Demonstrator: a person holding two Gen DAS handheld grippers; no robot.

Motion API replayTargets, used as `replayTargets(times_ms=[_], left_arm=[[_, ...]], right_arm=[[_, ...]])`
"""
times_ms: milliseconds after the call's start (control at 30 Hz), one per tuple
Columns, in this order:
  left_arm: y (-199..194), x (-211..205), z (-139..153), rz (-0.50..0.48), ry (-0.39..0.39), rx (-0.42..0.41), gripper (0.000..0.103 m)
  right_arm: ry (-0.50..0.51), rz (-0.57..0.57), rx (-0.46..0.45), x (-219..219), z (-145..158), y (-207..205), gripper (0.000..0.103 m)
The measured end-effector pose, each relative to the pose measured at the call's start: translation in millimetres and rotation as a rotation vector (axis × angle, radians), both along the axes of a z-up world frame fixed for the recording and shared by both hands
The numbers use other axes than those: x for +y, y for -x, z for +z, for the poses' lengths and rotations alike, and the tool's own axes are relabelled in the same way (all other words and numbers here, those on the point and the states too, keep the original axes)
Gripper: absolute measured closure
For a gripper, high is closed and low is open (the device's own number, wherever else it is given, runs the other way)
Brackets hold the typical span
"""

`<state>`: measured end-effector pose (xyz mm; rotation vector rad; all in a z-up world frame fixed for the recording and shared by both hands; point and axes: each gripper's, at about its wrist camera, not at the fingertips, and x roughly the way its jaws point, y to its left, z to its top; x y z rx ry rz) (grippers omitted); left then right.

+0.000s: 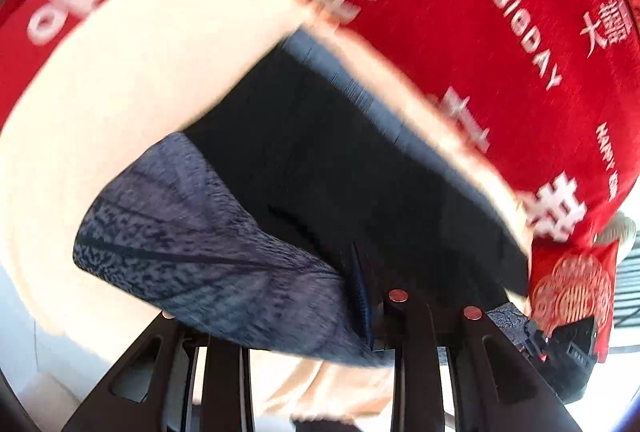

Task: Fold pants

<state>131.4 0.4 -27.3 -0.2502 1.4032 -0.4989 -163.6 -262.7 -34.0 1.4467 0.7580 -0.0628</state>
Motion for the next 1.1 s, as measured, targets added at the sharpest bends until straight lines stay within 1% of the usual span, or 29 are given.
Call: replayTargets(times_ms=[67,100,200,233,267,300,333,400,467,500,567,633,667,700,733,767,800,833,867,900,933,967,1033,1067,1100], left_arm=[[-23.7,-21.4,5.1,0.005,0.019,-0.031,0.073],[-38.0,-33.9,5.2,0.006,0.029,-0.05,0.073],[-79.0,-72.7,-5.3,-0.01,0.004,-0.124,0.072],[-90.2,-85.7,-13.5,-0.022,-0.02,-0.141,0.07],[-102.1,-97.1,-23.1,-0.031,-0.052,-0.16,0.061],[-111.5,-106.5,-35.8,-0.026,-0.103,-0.185,0.055],[-119.9,-110.8,-47.6,-0.02,-0.145,-0.202,0.051],[-136.6,-122.2,-79.3,-0.013,-0.194,-0.178,0.051],[-147.4,-129.0,-103.2,-0.001,-0.245,-0.16,0.05],[-150.5,-131.8,-105.6,0.006,-0.258,-0.18,0.05],[-155.3,-133.9,-98.5,0.009,-0.285,-0.178,0.049],[-155.2,-127.7,-80.1,0.017,-0.277,-0.207,0.049],[-153.9,-122.7,-67.6,0.015,-0.283,-0.234,0.049],[-151.8,-117.3,-54.8,0.005,-0.297,-0.265,0.049],[-149.1,-113.2,-46.5,-0.005,-0.312,-0.287,0.049],[-145.7,-109.7,-39.2,-0.021,-0.342,-0.31,0.049],[-142.8,-108.4,-37.3,-0.034,-0.356,-0.317,0.044],[-139.7,-105.5,-38.2,-0.05,-0.368,-0.314,0.025],[-137.1,-106.8,-46.2,-0.062,-0.387,-0.307,0.019],[-135.2,-108.6,-54.6,-0.069,-0.4,-0.299,0.019],[-133.9,-112.9,-68.8,-0.086,-0.417,-0.278,0.019],[-130.9,-117.3,-80.3,-0.094,-0.437,-0.261,0.019],[-121.3,-121.6,-106.0,-0.104,-0.493,-0.223,0.019],[-119.5,-121.9,-112.8,-0.107,-0.511,-0.222,0.019],[-116.8,-121.3,-111.0,-0.104,-0.517,-0.241,0.019]], right_arm=[[0.0,0.049,-0.007,-29.5,5.4,-22.9,0.098],[-0.001,0.08,-0.004,-46.7,5.9,-42.8,0.098],[-0.003,0.162,0.023,-92.1,-5.6,-98.5,0.098],[-0.002,0.174,0.041,-108.3,-14.4,-117.6,0.098],[-0.005,0.183,0.053,-117.6,-20.0,-128.3,0.098],[0.001,0.2,0.076,-131.2,-31.8,-148.3,0.098],[0.021,0.212,0.095,-138.1,-38.9,-159.1,0.097],[0.045,0.247,0.147,-150.1,-64.2,-185.1,0.096],[0.031,0.238,0.21,-159.4,-91.2,-201.7,0.096],[0.016,0.23,0.235,-161.9,-105.2,-206.2,0.096],[-0.011,0.205,0.251,-165.6,-120.2,-209.3,0.096],[0.002,0.213,0.264,-164.8,-114.8,-209.0,0.094],[0.05,0.249,0.263,-161.3,-101.4,-212.4,0.091],[0.106,0.285,0.256,-157.5,-88.1,-214.3,0.074],[0.171,0.323,0.248,-151.8,-72.0,-214.8,0.046],[0.222,0.355,0.241,-145.4,-55.3,-215.4,0.034],[0.268,0.378,0.223,-137.0,-38.0,-215.2,0.034],[0.296,0.396,0.201,-128.9,-25.9,-214.3,0.035],[0.317,0.412,0.181,-121.2,-17.8,-215.1,0.042],[0.333,0.429,0.165,-110.7,-13.5,-215.9,0.049],[0.347,0.448,0.171,-101.5,-15.9,-220.4,0.06],[0.366,0.47,0.19,-96.7,-24.1,-226.4,0.062],[0.406,0.496,0.236,-93.6,-48.1,-238.0,0.063],[0.412,0.505,0.265,-92.3,-59.9,-243.1,0.063],[0.426,0.511,0.32,-94.6,-78.0,-249.8,0.063]])
